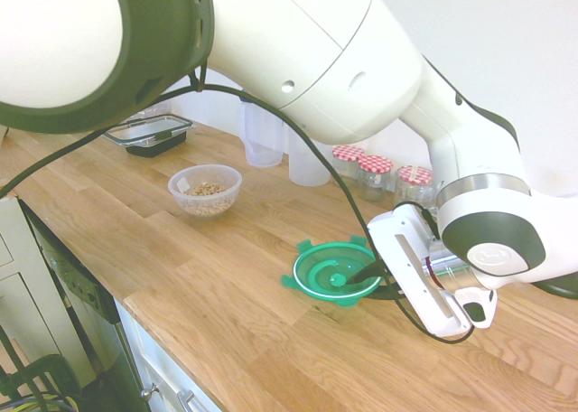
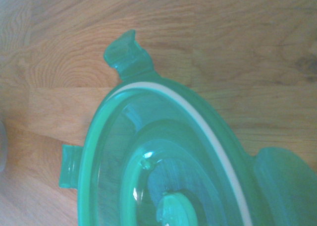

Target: Cover the lid of food container

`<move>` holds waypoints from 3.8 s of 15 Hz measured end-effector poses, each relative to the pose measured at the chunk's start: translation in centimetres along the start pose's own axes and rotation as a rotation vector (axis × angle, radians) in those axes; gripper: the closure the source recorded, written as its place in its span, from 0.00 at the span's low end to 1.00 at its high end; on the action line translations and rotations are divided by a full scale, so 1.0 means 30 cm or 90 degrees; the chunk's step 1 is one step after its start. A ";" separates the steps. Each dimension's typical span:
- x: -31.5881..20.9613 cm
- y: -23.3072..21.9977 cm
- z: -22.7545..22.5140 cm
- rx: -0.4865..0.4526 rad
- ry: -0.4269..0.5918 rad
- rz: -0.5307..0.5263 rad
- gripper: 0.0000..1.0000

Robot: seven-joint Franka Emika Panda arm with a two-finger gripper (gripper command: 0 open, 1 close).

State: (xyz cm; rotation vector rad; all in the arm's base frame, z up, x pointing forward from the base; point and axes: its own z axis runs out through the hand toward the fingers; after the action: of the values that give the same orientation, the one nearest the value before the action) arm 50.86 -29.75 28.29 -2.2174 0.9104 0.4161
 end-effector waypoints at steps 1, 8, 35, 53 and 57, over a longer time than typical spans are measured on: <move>0.002 0.003 0.003 -0.001 -0.001 0.001 1.00; -0.017 -0.013 -0.017 0.005 -0.010 -0.006 1.00; -1.218 -1.143 0.438 -0.814 0.736 -0.038 1.00; -1.210 -1.355 1.206 -0.971 1.016 0.102 1.00; -1.265 -1.329 1.325 -0.990 1.048 0.108 1.00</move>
State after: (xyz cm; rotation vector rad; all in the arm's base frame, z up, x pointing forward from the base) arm 51.36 37.31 38.97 -3.7903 1.9278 -1.4558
